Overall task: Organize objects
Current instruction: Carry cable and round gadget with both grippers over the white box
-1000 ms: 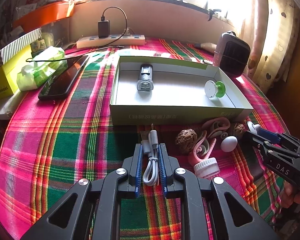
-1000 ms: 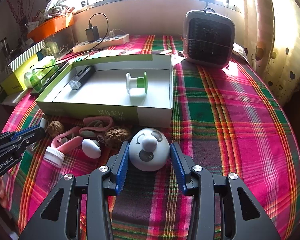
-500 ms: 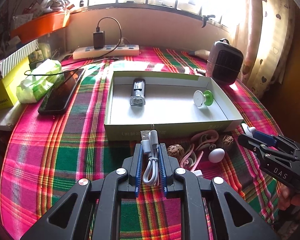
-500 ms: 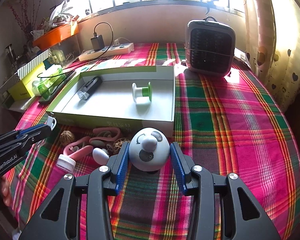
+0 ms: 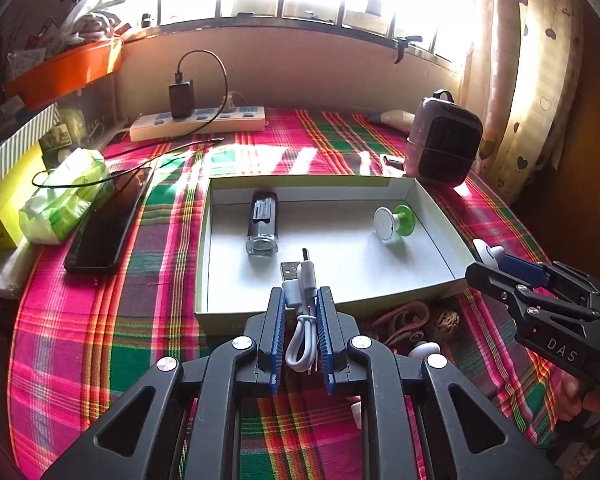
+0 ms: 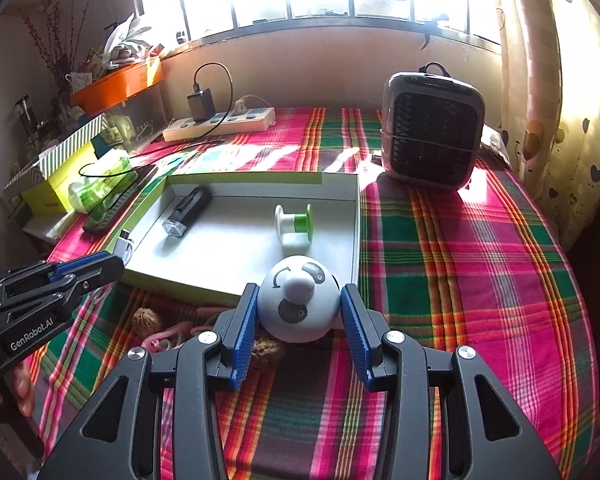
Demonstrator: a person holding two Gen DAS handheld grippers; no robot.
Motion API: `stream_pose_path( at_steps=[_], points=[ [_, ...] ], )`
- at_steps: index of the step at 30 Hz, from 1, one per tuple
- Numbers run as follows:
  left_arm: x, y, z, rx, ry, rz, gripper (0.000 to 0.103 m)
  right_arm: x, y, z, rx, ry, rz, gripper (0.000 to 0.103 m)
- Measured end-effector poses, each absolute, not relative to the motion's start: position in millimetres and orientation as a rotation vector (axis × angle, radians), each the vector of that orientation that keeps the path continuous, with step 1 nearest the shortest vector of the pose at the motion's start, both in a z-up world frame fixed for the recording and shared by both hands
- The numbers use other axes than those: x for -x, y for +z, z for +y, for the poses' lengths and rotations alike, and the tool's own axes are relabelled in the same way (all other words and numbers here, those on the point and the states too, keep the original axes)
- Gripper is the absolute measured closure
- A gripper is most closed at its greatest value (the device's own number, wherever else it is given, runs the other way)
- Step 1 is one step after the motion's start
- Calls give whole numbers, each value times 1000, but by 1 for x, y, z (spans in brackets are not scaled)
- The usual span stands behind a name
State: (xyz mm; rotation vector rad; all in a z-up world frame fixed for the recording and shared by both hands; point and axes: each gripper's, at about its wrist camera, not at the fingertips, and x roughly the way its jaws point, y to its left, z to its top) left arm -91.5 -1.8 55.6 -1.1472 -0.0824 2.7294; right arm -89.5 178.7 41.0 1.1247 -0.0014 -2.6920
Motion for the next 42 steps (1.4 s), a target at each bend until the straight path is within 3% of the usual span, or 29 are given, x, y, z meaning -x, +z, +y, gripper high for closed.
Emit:
stream_pose_path(
  at_steps=[15,42],
  points=[
    [136,61,3,1153,2710,-72,89,141,55,170,-1113,-2694,32,61],
    [200,37,20,1239,2667,-20,89,215,19,167,-1303,-2627,12,60]
  ],
)
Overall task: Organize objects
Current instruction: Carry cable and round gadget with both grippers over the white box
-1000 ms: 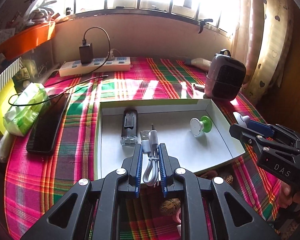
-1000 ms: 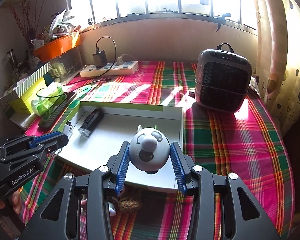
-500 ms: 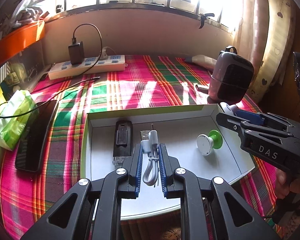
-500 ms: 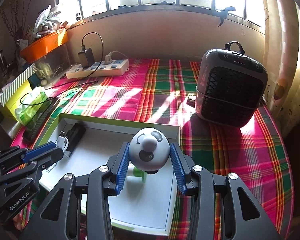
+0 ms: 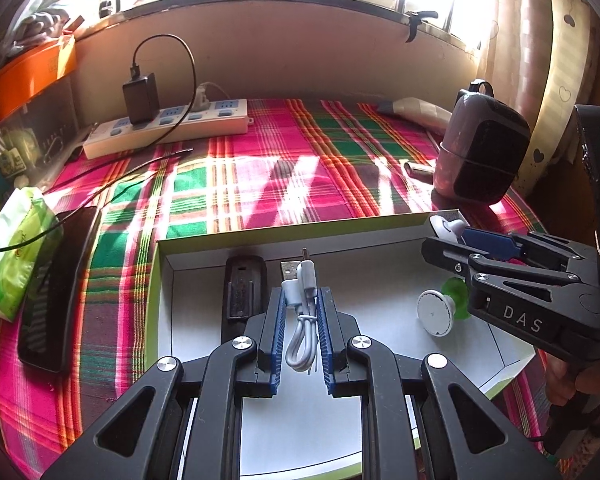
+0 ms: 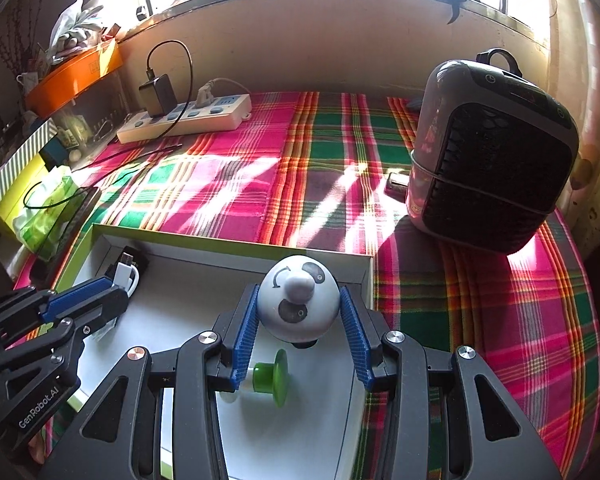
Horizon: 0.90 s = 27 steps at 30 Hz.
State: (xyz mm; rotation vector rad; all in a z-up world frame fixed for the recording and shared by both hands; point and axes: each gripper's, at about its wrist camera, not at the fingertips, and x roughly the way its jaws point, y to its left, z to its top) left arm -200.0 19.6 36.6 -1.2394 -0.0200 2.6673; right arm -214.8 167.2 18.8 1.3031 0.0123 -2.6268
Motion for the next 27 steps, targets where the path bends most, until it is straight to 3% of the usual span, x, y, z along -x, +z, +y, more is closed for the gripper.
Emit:
stream_pose_path(
  at_steps=[27],
  points=[
    [215,18,25,1309,2648,35,89,226,6,153,-1347,-2598,107,60]
  ],
)
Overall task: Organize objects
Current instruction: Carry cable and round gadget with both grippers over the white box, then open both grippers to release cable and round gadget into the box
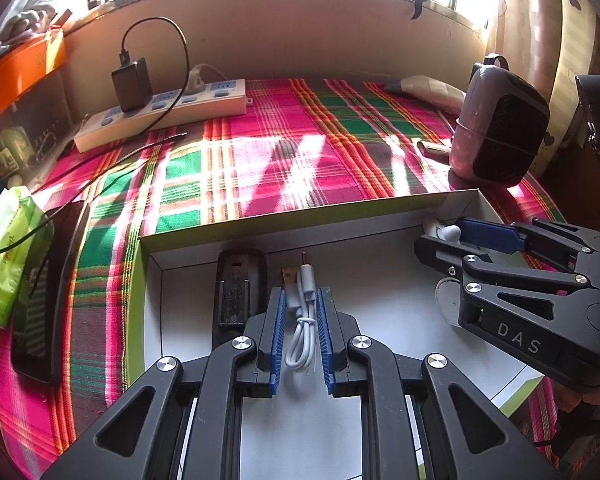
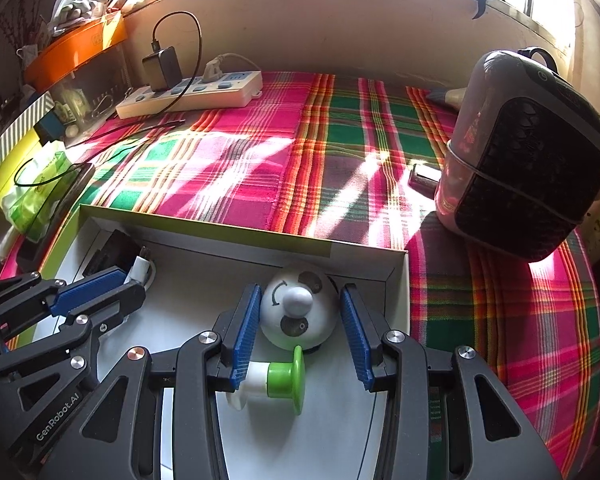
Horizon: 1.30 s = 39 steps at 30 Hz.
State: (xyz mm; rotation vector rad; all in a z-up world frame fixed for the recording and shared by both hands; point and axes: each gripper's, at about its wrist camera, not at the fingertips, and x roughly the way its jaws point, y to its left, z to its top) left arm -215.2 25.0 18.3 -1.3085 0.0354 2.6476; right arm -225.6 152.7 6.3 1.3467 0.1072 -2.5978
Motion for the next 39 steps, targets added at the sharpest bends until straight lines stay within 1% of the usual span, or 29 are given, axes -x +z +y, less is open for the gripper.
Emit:
stream_pose_path(
  at_steps=[12,17,19,22,26,39],
  points=[
    [217,15,26,1338,2635,27,88,225,6,154,-1347,-2607,114,60],
    [215,17,26,1336,2631,16,77,223,7,154,-1347,-2607,103,60],
    [213,19,26,1329,2638,27,75,222,8,154,-1343,-2609,99,60],
    [210,21,24,1324,2641,16,74,218,11,154,-1332,-2619,84,60],
    [203,26,22,1311,2658,14,72,212,15,151,-1304,-2632,104,53],
    [173,42,18,1259,2691,5,72,184,30,155,-1260,-2659,47,52]
  ],
)
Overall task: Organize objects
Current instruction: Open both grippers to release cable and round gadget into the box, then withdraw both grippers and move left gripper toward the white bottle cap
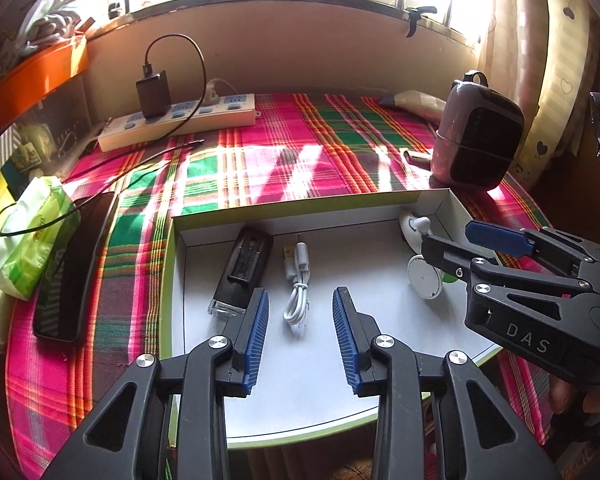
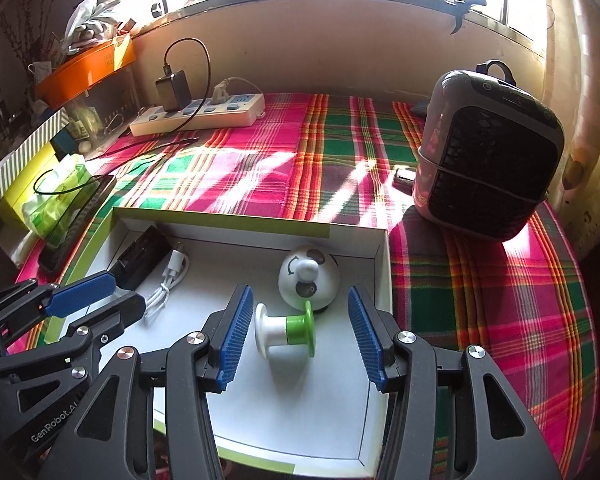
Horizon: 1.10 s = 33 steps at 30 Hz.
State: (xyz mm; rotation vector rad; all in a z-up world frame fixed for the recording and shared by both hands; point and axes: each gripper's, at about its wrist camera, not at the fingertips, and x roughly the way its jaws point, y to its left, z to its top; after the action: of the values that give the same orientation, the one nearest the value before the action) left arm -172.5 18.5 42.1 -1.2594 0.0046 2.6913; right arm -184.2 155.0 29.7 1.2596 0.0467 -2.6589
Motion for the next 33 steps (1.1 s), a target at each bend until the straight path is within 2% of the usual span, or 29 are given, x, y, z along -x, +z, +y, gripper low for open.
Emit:
stream_pose_path(
  at_steps=[16,25,33],
  points=[
    [119,54,17,1186,2727,13,71,130,42,154,-1166,-2681,21,52],
    [91,51,12,1173,2709,-28,71,102,39,162,-1149,-2690,-41,52],
    [65,40,1,1181,2681,-107,70,79,33,168,-1136,-2715,-19,52]
  ],
)
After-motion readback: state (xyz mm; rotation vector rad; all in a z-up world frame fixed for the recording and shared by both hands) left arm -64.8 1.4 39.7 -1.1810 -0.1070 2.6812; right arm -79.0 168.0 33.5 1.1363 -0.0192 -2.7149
